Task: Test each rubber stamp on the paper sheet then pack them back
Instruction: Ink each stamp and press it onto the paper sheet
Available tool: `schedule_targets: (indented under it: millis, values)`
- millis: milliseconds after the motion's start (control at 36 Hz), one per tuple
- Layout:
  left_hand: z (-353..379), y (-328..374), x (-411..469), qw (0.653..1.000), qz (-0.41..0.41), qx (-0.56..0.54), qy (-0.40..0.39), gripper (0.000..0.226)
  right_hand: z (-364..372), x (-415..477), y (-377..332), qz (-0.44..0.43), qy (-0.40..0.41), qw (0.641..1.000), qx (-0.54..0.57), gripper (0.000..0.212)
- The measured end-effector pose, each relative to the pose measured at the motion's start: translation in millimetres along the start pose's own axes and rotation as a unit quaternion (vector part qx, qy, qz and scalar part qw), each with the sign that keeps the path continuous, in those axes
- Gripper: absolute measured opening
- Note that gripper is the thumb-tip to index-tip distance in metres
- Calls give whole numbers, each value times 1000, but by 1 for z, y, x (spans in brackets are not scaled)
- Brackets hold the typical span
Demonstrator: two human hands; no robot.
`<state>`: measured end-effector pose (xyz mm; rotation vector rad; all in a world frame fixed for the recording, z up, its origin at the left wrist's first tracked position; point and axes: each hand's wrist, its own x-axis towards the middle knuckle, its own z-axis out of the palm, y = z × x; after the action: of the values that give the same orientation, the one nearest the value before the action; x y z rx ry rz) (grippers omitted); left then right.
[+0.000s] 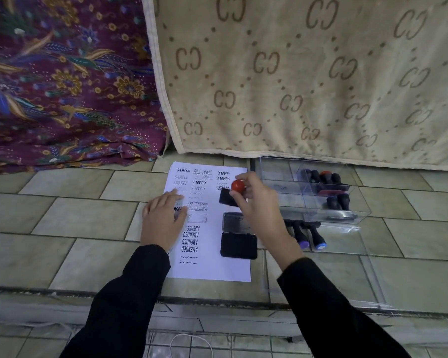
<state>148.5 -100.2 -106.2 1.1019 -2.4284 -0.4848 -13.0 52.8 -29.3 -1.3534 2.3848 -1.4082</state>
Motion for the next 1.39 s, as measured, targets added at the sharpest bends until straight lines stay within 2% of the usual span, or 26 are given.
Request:
schedule_targets:
  millis: [139,417,944,1111,1389]
  values:
    - [0,-1,1,1000,5,-4,6,29,21,25,6,11,-21,1000,-16,20]
    - [1,-1,1,1000,10,-6,10,28,38,40,12,19,-67,995,-70,23]
    - [2,-1,0,1000,6,4,3,30,43,36,17,-15,-76,990,-118,17]
    - [3,-1,0,1000,7,6,6,30,43,37,14,-10,-77,989,-123,11]
    - [4,-2,1,1000,9,3,7,30,46,31,15,-8,-73,988,-132,12]
